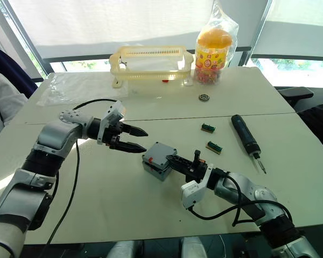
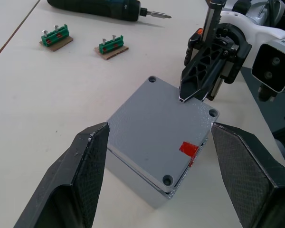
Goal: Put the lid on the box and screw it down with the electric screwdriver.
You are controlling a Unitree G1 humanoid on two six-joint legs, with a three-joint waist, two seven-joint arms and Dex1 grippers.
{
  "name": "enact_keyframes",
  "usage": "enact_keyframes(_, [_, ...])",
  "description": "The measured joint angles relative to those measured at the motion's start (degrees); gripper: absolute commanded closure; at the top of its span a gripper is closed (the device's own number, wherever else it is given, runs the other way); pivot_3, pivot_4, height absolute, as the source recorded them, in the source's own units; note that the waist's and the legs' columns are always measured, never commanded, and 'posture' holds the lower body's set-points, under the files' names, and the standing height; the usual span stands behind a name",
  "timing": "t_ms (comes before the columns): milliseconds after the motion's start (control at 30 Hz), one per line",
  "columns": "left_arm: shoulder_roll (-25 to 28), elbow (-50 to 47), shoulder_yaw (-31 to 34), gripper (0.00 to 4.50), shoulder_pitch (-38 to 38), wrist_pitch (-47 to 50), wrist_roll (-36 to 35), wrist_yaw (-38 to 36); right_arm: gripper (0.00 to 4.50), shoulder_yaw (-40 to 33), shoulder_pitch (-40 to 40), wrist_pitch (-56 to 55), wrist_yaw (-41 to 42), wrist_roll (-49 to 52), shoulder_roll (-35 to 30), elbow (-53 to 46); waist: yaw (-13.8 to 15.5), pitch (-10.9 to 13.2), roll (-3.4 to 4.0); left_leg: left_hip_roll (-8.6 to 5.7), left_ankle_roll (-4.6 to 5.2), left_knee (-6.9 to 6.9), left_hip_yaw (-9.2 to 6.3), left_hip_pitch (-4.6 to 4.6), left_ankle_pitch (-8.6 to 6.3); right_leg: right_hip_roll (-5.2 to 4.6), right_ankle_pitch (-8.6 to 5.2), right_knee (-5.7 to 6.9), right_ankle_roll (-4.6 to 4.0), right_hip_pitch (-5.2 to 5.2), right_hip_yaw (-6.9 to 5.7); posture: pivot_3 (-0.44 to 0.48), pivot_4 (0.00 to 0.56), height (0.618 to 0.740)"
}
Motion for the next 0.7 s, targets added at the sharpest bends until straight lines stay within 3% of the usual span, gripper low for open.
enact_keyframes(367, [-1.7, 1.2, -1.2, 1.04, -0.2, -1.8, 1.8, -0.5, 4.37, 0.7, 1.0, 0.2, -1.1, 0.0, 0.0, -0.6, 0.0, 0.0, 0.00, 0.00, 0.00, 0.00, 0.00, 0.02, 0.00, 0.00, 0.00, 0.00, 0.00, 0.03, 0.00, 0.000, 0.150, 0.740])
enact_keyframes(700, [-4.8, 3.6, -5.3, 1.04, -0.2, -9.0, 6.7, 0.0, 4.37, 0.9, 1.4, 0.7, -2.1, -1.0, 0.1, -0.6, 0.2, 0.0, 0.00, -0.01, 0.00, 0.00, 0.00, 0.07, 0.00, 0.00, 0.00, 0.00, 0.00, 0.08, 0.00, 0.000, 0.150, 0.740])
